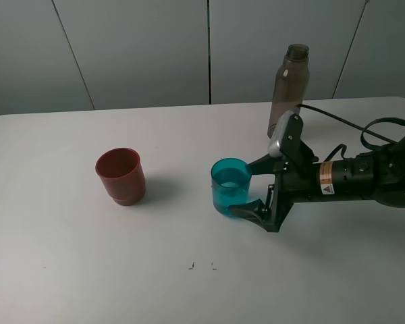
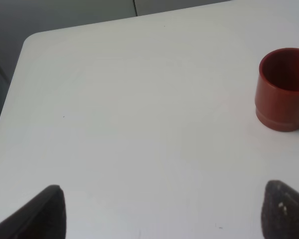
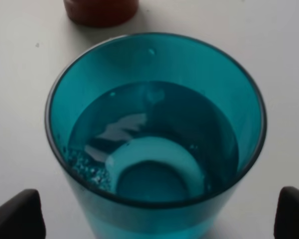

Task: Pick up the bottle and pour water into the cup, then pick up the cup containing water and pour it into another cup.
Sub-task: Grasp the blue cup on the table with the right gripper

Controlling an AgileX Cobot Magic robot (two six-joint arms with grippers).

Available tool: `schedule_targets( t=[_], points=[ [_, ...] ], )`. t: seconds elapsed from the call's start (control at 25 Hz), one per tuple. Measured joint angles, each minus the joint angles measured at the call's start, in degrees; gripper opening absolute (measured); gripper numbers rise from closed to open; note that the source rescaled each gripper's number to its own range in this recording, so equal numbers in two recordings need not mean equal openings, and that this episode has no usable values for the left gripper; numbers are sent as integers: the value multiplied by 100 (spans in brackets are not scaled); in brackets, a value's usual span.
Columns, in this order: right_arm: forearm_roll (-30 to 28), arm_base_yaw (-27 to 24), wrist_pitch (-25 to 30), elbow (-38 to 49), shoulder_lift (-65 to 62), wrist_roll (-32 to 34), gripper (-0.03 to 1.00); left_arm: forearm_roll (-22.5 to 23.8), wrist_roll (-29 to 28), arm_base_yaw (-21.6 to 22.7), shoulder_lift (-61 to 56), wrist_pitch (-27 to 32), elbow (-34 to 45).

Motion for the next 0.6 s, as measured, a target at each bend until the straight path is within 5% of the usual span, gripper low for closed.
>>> schedule_targets(
  t=[0.6],
  points=[
    [21, 283, -51, -283, 250, -189, 100, 0, 0, 0, 0, 0, 0]
  ],
)
